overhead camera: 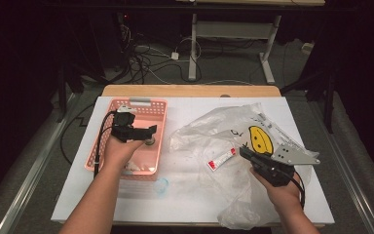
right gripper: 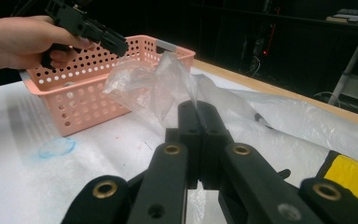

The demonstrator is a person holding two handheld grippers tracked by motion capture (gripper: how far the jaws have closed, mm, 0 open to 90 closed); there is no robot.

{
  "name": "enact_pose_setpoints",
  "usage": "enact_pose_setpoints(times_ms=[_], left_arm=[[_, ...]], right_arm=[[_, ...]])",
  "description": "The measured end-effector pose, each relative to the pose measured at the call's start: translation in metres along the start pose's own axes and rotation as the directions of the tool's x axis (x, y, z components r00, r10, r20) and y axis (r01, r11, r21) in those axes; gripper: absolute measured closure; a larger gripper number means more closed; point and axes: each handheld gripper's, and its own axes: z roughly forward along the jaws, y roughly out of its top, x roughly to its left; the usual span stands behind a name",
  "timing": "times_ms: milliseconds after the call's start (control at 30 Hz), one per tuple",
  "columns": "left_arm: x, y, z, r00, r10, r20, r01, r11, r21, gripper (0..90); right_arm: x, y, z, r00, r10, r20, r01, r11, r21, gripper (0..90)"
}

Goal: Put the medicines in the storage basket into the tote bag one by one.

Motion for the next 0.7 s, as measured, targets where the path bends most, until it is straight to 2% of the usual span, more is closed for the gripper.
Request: enact_pose_setpoints(times_ms=[167,233,333,467,600,700], left_arm=[[0.004,-0.002,0.009,0.9999,-0.007,-0.011,0.008,0.9989,0.045,2.8],[0.005,-0.002,0.013,1.0000,-0.009,0.000,0.009,0.9973,0.073,6.3],[0.006,-0.002,0.019,1.0000,-0.009,-0.005,0.009,0.9914,0.130,7.6],[0.005,-0.001,0.023,0.9998,0.005,-0.018,-0.002,0.9858,0.168,12.8],[0.005,0.001,0.029,1.0000,0.010,0.001,-0.010,0.9750,0.222,15.0],[0.003,0.001,0.033,0.9997,0.023,-0.009,-0.021,0.9711,0.238,18.5]], right_arm=[[0.000,0.000,0.000,1.0000,-0.001,0.000,0.001,1.000,0.000,90.0],[0.000,0.000,0.000,1.0000,-0.003,0.000,0.003,1.000,0.001,90.0],[0.000,0.000,0.000,1.0000,-0.003,0.000,0.003,1.000,0.001,90.0],[0.000,-0.001,0.000,1.0000,-0.003,0.000,0.003,1.000,0.002,90.0],[0.000,-0.001,0.001,1.0000,-0.005,-0.004,0.005,1.000,0.002,90.0],[0.000,-0.001,0.000,1.0000,-0.001,-0.003,0.001,1.000,0.003,90.0]])
